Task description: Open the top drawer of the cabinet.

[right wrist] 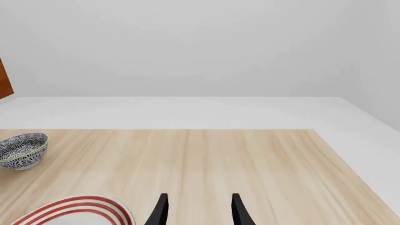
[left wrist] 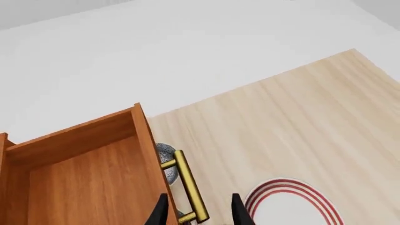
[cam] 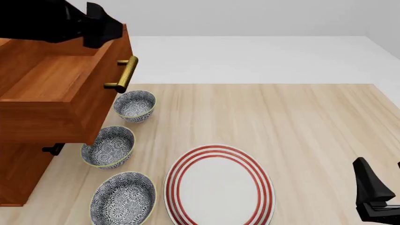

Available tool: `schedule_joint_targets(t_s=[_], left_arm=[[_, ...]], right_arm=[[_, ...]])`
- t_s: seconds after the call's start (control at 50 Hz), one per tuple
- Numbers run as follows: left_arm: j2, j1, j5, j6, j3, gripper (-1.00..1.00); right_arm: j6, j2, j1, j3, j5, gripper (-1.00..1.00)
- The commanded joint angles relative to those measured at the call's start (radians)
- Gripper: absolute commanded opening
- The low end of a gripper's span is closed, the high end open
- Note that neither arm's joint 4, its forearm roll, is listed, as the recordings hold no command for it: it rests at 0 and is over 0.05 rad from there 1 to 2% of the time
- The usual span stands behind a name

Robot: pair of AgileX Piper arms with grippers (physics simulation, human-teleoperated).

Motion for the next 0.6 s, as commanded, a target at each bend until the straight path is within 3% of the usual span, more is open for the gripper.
schedule_joint_targets(t_s=[0.02,0.6], left_arm=[[-0.022,-0.011,0.006,0.005,0.005,1.0],[-0.078,-0.034,0.029,0.009,-0.009,1.0]], right_arm=[[0.0,0.0,0.0,0.0,0.0,1.0],[0.0,0.0,0.0,0.0,0.0,1.0]])
